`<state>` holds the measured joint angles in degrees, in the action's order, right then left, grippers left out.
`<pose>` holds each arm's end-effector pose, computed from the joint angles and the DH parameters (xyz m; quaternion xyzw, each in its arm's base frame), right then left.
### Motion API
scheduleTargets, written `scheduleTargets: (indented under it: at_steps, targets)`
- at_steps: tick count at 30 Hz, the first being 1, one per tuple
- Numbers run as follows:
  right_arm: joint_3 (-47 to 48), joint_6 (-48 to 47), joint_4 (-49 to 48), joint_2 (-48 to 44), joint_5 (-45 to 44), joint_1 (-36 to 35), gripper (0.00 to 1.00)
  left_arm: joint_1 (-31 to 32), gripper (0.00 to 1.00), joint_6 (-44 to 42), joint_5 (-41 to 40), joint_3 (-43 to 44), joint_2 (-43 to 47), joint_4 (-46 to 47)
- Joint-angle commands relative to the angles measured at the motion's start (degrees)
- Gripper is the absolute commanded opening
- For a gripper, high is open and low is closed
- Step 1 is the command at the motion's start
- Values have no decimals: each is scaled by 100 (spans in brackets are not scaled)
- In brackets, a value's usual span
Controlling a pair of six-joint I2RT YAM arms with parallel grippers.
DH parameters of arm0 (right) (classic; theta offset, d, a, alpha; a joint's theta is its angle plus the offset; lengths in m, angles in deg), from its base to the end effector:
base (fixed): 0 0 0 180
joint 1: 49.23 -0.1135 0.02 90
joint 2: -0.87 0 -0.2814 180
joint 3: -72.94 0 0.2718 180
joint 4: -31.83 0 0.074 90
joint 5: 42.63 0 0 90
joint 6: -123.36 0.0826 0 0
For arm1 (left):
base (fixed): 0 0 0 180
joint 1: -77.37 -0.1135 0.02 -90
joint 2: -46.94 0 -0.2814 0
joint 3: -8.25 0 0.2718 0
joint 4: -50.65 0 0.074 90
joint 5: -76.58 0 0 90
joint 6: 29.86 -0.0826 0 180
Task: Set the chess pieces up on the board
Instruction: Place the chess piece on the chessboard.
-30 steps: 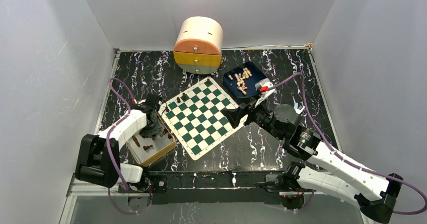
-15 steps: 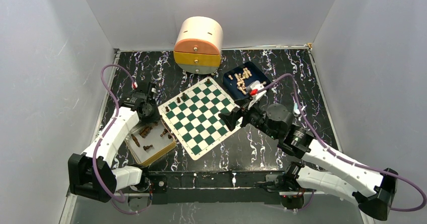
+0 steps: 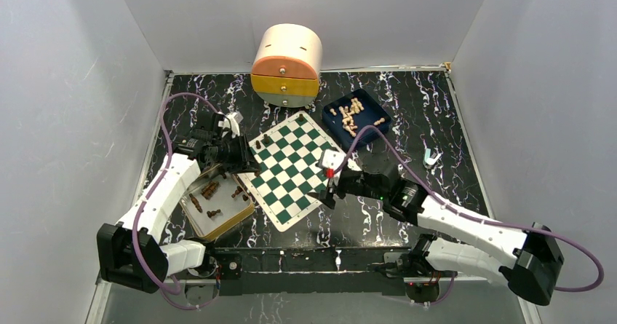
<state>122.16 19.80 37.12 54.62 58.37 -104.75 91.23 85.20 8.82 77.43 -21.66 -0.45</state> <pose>0.1440 0.2376 0.2925 -0.4826 0.5923 0.2980 0.5723 0.2690 -0.0986 0.2621 -0.0253 0.9255 -0.2816 0.2520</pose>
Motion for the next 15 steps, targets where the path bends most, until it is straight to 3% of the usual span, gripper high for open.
scheduleTargets:
  at_steps: [1, 4, 6, 11, 15]
  targets:
    - [-2, -1434, -761, 324, 902, 1, 83, 93, 8, -55, 1193, 11, 64, 281]
    - [176, -1971, -918, 734, 1239, -2, 71, 353, 8, 8, 1511, -126, -72, 418]
    - [285, -2085, -1102, 964, 1423, -1, 71, 613, 9, 111, 1626, -184, -121, 592]
    - [256, -2234, -1818, 1479, 1633, 3, 83, 1235, 9, 254, 1722, -165, -254, 873]
    - [225, -2238, -1974, 1617, 1608, 2, 98, 1306, 10, 264, 1787, -197, -350, 873]
